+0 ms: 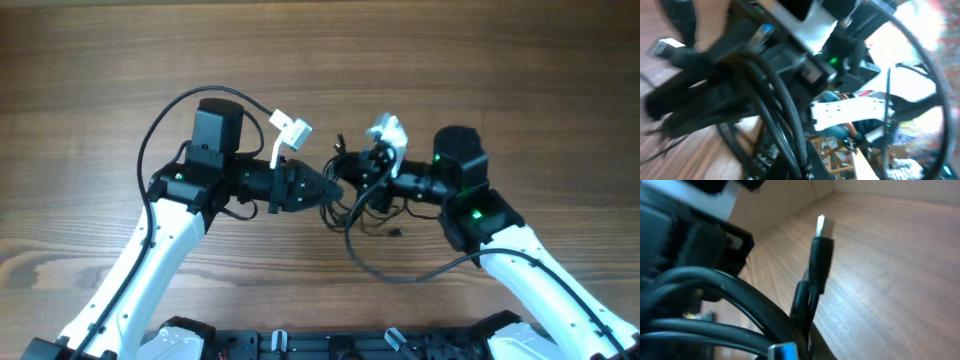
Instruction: Untangle cables
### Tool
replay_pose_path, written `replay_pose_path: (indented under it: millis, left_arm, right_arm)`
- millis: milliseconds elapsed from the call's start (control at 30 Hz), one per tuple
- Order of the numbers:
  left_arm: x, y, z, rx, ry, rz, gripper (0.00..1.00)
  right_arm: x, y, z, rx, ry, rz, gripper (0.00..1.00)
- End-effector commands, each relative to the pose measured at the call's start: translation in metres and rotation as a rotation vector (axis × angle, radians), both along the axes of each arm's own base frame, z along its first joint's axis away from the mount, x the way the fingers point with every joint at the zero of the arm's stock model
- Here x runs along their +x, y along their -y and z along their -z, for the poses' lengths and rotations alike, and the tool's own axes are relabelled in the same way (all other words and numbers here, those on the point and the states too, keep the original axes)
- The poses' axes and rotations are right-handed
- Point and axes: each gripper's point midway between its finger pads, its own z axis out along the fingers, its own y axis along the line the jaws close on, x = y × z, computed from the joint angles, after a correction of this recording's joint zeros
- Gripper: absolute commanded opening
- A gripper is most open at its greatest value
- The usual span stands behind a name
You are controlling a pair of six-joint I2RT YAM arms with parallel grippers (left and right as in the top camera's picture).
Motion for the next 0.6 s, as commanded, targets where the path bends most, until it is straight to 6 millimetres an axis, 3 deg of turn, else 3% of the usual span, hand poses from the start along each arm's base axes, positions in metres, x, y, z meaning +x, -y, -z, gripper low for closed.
replay_pose_path:
  millis: [0, 33, 67, 100, 233, 400, 567]
  left_arm:
    - [0.01, -0.002, 0.008, 0.064, 0.043, -0.056, 0.32]
    - [0.014, -0.003, 0.013, 0.092, 0.05, -0.083, 0.52]
    - [0.018, -0.004, 0.016, 0.112, 0.039, -0.104, 0.8]
    - [0.019, -0.004, 0.017, 0.119, 0.03, -0.115, 0.98]
    - [0.021, 0.002, 0.012, 0.112, 0.007, -0.127, 1.0]
    - [0.058, 0.004, 0.036, 0.282, -0.127, -0.422, 1.0]
    - [0.076, 0.025, 0.033, 0.304, -0.098, -0.606, 1.0]
  right_arm:
    - [0.037, 0.039, 0.001, 0.1, -0.251, 0.243, 0.04]
    - [0.041, 0.045, 0.001, 0.115, -0.282, 0.274, 0.04]
    - [0.047, 0.051, 0.003, 0.126, -0.315, 0.324, 0.04]
    - [0.056, 0.06, 0.009, 0.139, -0.377, 0.417, 0.04]
    - [0.07, 0.082, 0.031, 0.213, -0.616, 0.667, 0.04]
    - [0.069, 0.083, 0.034, 0.229, -0.665, 0.687, 0.04]
    - [0.062, 0.085, 0.047, 0.185, -0.707, 0.699, 0.04]
